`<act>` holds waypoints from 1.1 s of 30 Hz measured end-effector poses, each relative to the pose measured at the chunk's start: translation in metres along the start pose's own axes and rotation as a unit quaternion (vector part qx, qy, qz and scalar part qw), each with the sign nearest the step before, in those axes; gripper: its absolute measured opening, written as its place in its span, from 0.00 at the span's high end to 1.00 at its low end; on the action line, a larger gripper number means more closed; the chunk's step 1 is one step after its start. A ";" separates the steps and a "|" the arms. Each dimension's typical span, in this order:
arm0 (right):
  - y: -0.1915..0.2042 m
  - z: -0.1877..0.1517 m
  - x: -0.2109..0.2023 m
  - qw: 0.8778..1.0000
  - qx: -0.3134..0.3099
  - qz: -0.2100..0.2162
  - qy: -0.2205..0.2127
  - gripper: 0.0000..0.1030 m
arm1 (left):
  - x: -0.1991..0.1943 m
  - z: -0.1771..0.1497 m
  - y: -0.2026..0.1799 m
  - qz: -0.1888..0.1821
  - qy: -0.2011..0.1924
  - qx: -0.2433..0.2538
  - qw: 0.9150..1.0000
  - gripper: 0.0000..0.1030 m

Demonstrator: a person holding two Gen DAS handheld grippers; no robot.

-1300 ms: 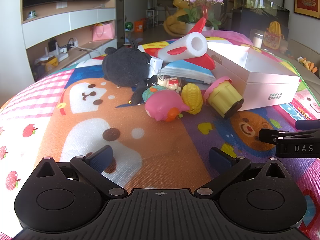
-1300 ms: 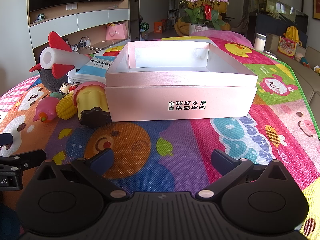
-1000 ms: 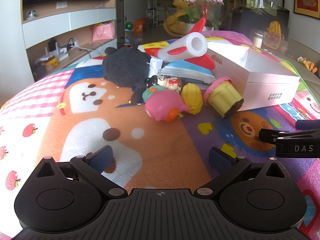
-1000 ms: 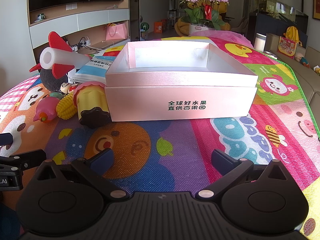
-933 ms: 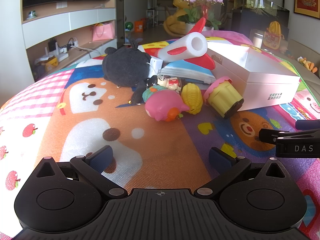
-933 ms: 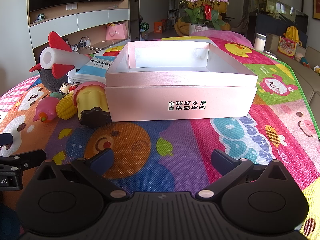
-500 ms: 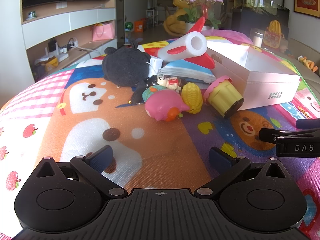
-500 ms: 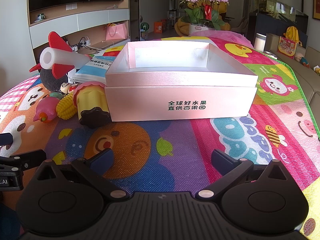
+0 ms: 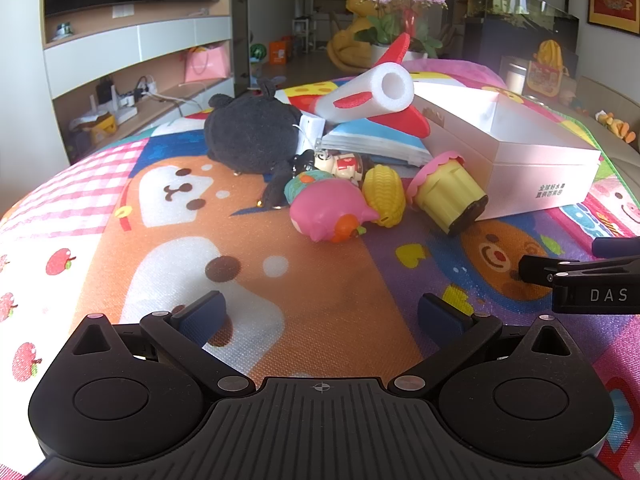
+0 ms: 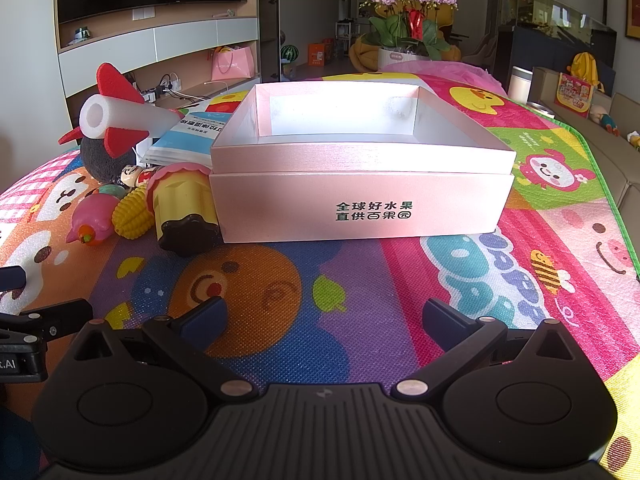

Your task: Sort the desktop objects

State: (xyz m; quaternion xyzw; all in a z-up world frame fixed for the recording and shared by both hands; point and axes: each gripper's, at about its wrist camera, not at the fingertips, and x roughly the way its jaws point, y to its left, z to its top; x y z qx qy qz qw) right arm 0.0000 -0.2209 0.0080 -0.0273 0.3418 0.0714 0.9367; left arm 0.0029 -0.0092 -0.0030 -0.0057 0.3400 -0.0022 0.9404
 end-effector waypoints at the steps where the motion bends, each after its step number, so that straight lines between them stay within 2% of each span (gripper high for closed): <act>1: 0.000 0.000 0.000 1.000 0.000 0.000 0.000 0.00 | 0.000 0.000 0.000 0.001 0.000 0.001 1.000 0.00; 18: -0.001 0.000 0.003 1.000 0.000 0.001 0.002 0.00 | 0.001 0.000 -0.001 0.002 0.002 0.003 1.000 0.00; 23: -0.006 0.013 0.004 0.999 -0.008 0.023 0.041 0.00 | 0.002 0.000 -0.002 0.003 0.004 0.005 1.000 0.00; 26: -0.001 0.013 0.004 0.999 -0.006 0.008 0.045 0.00 | 0.003 0.003 -0.004 0.004 0.014 0.013 1.000 0.00; 29: -0.003 0.014 0.005 0.998 -0.011 0.011 0.053 0.00 | 0.001 0.008 0.003 -0.025 0.013 0.003 1.000 0.00; 31: -0.006 0.014 0.003 0.998 -0.026 0.027 0.058 0.00 | -0.007 0.013 0.006 -0.060 -0.014 -0.008 0.998 0.00; 33: -0.014 0.015 -0.004 0.994 -0.042 0.062 0.076 0.00 | -0.017 0.022 -0.002 -0.076 -0.045 0.015 0.996 0.00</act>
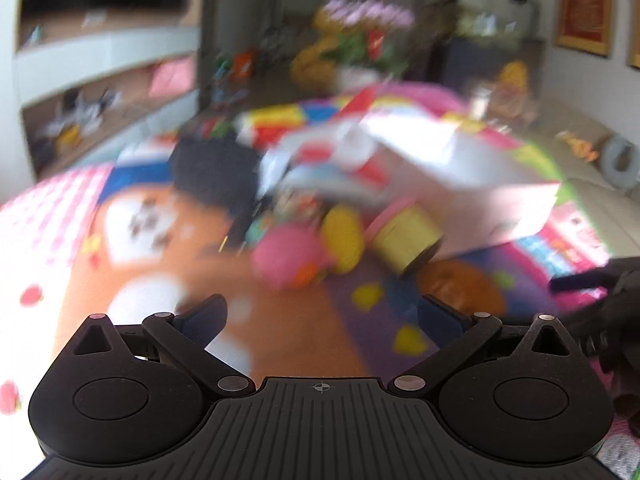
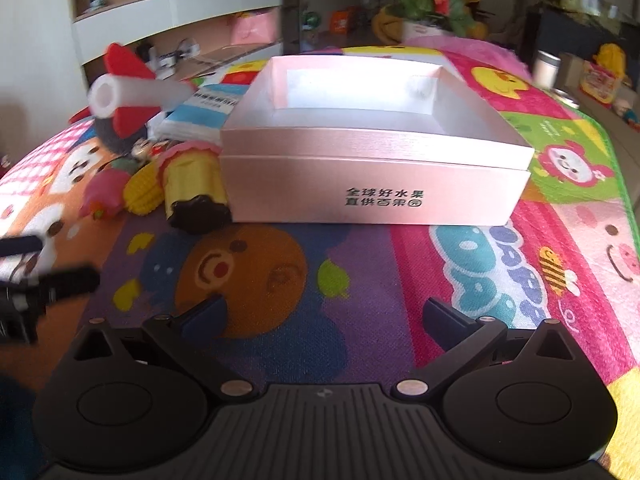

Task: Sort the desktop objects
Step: 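Grasp the pink cupcake toy with the right gripper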

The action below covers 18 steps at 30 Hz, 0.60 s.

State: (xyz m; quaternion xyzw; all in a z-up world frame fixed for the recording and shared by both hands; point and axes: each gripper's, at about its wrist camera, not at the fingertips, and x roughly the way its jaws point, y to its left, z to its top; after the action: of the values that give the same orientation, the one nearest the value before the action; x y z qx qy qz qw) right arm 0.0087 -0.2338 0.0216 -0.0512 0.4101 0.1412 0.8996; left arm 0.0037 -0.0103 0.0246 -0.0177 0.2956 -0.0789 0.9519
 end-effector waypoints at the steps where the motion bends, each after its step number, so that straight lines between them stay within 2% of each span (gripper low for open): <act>1: -0.004 -0.002 -0.008 1.000 -0.004 0.019 0.001 0.00 | -0.002 0.005 -0.006 -0.008 -0.015 0.021 1.000 0.00; 3: -0.014 -0.012 -0.031 0.999 0.004 0.018 -0.046 0.00 | -0.002 0.014 -0.020 -0.033 -0.032 0.064 0.997 0.00; 6: -0.028 -0.022 -0.061 0.993 0.025 -0.039 -0.112 0.00 | 0.010 0.024 -0.047 -0.064 -0.037 0.142 0.987 0.00; 8: -0.042 -0.026 -0.073 0.987 0.057 -0.061 -0.138 0.00 | 0.026 0.027 -0.062 -0.070 -0.030 0.187 0.979 0.00; 12: -0.069 -0.029 -0.076 0.983 0.110 -0.053 -0.140 0.00 | 0.059 0.036 -0.070 -0.058 -0.025 0.200 0.978 0.00; 16: -0.079 -0.032 -0.069 0.982 0.122 -0.068 -0.130 0.00 | 0.068 0.033 -0.071 -0.105 -0.003 0.219 0.970 0.00; 18: -0.081 -0.033 -0.068 0.979 0.132 -0.078 -0.136 0.00 | 0.056 0.025 -0.077 -0.130 -0.011 0.234 0.963 0.00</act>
State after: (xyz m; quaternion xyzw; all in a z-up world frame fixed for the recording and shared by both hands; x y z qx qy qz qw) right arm -0.0340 -0.3322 0.0492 0.0554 0.2932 0.0207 0.9542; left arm 0.0525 -0.0959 0.0205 0.1669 0.2538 -0.2688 0.9141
